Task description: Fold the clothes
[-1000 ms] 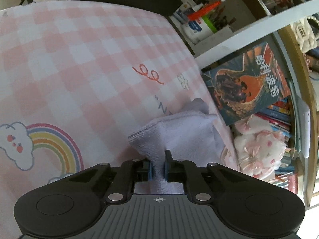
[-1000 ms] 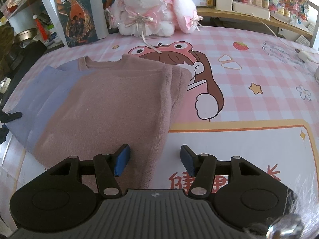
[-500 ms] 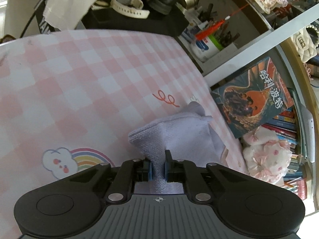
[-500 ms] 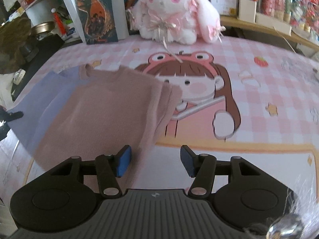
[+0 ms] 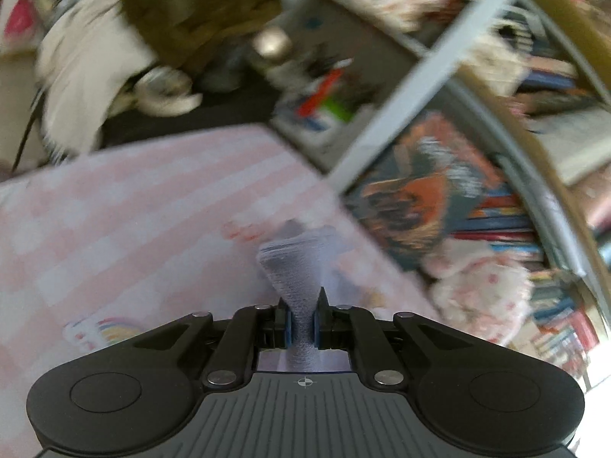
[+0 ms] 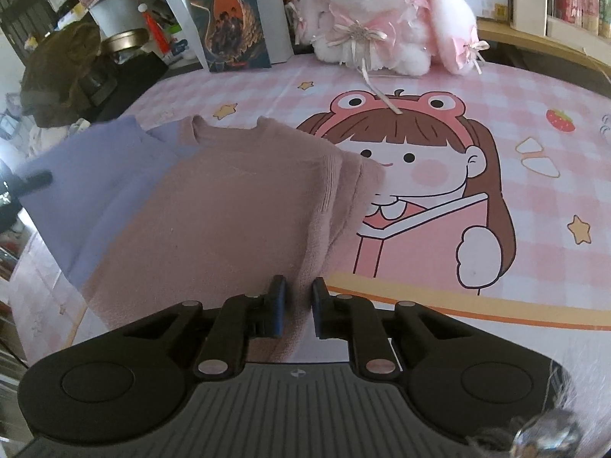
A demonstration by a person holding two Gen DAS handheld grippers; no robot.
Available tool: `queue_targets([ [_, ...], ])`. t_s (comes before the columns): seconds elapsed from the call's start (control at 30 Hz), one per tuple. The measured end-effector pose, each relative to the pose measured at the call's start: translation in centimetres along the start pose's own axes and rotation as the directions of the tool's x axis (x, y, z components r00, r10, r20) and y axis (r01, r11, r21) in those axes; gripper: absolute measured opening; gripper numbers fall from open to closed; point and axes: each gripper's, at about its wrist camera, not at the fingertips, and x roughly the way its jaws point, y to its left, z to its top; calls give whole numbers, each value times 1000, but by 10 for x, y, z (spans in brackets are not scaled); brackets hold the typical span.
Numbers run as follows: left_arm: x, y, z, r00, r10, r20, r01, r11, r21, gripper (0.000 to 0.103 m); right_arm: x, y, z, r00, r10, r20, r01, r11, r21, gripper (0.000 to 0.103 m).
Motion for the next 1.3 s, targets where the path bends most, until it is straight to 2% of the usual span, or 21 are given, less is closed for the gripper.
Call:
queue_targets([
  [0.17,-24,-75,-14,997,-70,41,61,980,188,8,-1,-5,1,1000,30,1,-30,1000,-8,13],
  [0.23,-35,-105,-31,995,-99,32,86,954,287,8,-1,-8,1,999,42,0,-42,999,-4,13],
  [0.3,-41,-134,-59,994,-106,-3,98,908,408,9,-1,-11,2,998,55,-4,-55,998,13,13],
  [0.37,-38,-159,-95,994,-87,-73,112,830,547,15,0,-15,2,998,70,-6,-70,997,36,13],
  [0.43,-27,-178,-139,987,-24,-157,127,713,690,16,0,-19,1,996,87,-7,-87,994,59,13],
  [0.5,-13,-189,-177,972,54,-229,149,613,776,17,1,-22,1,995,103,-10,-102,991,82,13],
  [0.53,-8,-192,-192,965,92,-246,151,570,808,18,1,-24,1,994,111,-13,-109,990,93,13],
  [0.6,-3,-193,-214,967,131,-219,130,484,865,20,1,-28,0,992,127,-18,-124,986,116,13],
  [0.63,-3,-192,-219,968,136,-212,128,459,879,21,0,-29,0,991,133,-19,-130,984,125,13],
  [0.67,-4,-192,-221,968,135,-213,133,447,884,25,0,-31,-1,990,139,-19,-135,982,134,13],
  [0.7,-5,-191,-221,966,128,-224,145,450,881,29,-1,-32,-1,989,144,-19,-140,980,144,13],
  [0.73,-8,-191,-217,963,118,-241,161,463,871,31,-1,-34,-2,989,150,-19,-145,977,154,13],
  [0.83,-14,-190,-205,951,72,-302,222,520,825,43,-3,-36,-3,988,155,-18,-150,975,166,14],
  [1.03,-52,-185,-176,924,-77,-374,336,630,700,45,-12,-36,-3,989,150,-14,-145,973,180,18],
  [1.13,-72,-177,-154,919,-164,-359,369,677,636,45,-22,-36,-4,988,155,4,-154,971,182,18],
  [1.2,-76,-166,-132,927,-197,-318,356,726,588,45,-30,-36,-5,986,163,24,-165,966,201,18],
  [1.23,-76,-158,-123,936,-196,-294,336,750,570,45,-33,-37,-5,985,171,33,-174,960,219,23],
  [1.27,-71,-152,-117,947,-178,-266,303,768,565,44,-36,-38,-5,983,181,43,-186,954,237,34],
  [1.3,-65,-145,-113,960,-151,-238,263,782,565,42,-40,-38,-5,978,199,58,-207,944,257,37],
])
